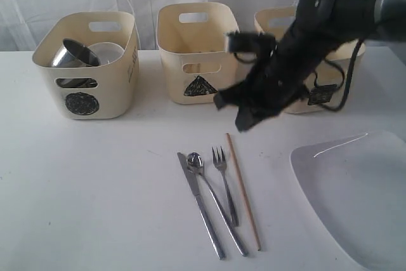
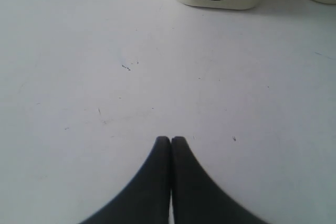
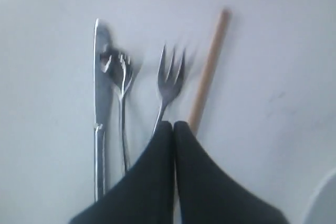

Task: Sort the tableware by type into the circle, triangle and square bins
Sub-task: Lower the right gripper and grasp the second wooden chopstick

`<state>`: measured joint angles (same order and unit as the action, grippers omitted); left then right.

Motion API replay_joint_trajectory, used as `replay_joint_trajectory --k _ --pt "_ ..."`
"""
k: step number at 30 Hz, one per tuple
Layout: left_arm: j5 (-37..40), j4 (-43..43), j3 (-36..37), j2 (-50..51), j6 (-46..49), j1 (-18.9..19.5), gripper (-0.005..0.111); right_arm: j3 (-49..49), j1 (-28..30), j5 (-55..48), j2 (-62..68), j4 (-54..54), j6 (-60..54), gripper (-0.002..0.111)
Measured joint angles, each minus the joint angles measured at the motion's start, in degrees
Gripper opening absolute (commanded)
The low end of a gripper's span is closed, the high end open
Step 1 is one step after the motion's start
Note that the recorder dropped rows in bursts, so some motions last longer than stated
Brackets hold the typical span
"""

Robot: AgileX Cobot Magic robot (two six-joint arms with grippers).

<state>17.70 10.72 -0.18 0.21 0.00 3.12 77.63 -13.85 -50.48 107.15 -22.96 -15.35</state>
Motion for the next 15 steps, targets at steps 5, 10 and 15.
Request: replay_joint_trajectory --k 5,10,15 --pt "0.0 0.0 0.0 0.0 0.0 0.0 0.0 -9.0 -6.4 0.0 -1.5 -2.8 2.0 0.0" --pt "0.0 0.0 0.0 0.0 0.0 0.0 0.0 -10.2 -9.9 3.1 -1.9 0.9 4.6 0.0" --pt "0.0 0.0 0.0 0.0 0.0 0.0 0.0 -10.2 -10.1 9.7 -2.1 11.0 5.8 0.0"
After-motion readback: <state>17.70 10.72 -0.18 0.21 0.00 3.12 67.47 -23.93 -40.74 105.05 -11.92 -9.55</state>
